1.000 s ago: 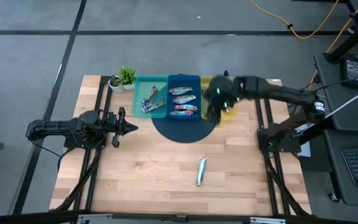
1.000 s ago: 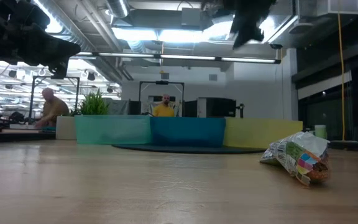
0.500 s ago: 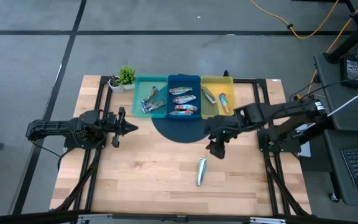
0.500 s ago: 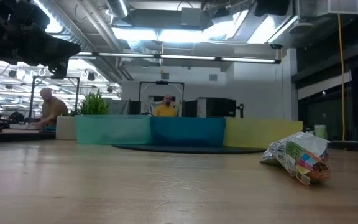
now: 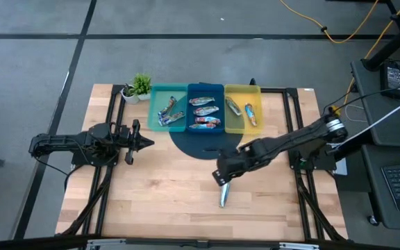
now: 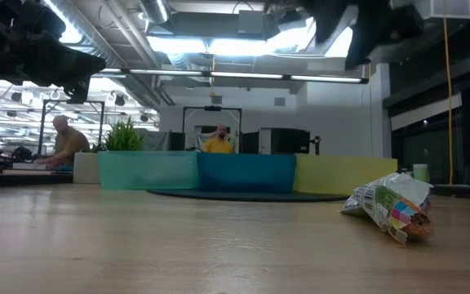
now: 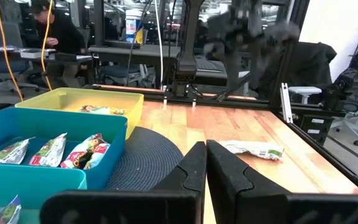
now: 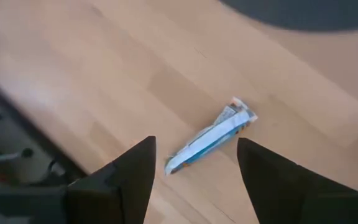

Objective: Pick and place Granola Bars by type
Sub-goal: Put the yellow granola bar into the yellow bin

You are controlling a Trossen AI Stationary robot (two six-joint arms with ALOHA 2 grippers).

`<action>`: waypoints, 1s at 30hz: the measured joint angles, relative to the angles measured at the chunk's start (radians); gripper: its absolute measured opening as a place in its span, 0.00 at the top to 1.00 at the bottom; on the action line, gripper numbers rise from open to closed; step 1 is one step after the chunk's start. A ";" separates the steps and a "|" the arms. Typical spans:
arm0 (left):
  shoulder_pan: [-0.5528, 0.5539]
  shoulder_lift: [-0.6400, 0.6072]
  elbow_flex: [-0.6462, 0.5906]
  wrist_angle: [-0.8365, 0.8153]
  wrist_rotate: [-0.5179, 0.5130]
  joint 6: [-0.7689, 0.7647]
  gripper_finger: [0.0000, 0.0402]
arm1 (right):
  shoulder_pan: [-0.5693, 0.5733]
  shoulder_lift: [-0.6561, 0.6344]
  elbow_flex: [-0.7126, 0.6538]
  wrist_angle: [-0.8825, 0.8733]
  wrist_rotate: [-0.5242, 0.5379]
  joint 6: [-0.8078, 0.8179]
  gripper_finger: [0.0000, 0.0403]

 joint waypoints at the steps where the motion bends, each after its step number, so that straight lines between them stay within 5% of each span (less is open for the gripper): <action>1: 0.000 0.000 0.000 0.000 0.000 0.000 0.99 | 0.000 0.024 0.000 0.001 0.000 0.027 0.44; 9: 0.000 0.000 0.000 0.000 0.000 0.000 0.99 | 0.000 0.174 -0.001 0.002 -0.009 0.235 0.44; 30: 0.000 0.000 0.000 0.000 0.000 0.000 0.98 | 0.019 0.379 -0.001 0.027 -0.098 0.319 0.28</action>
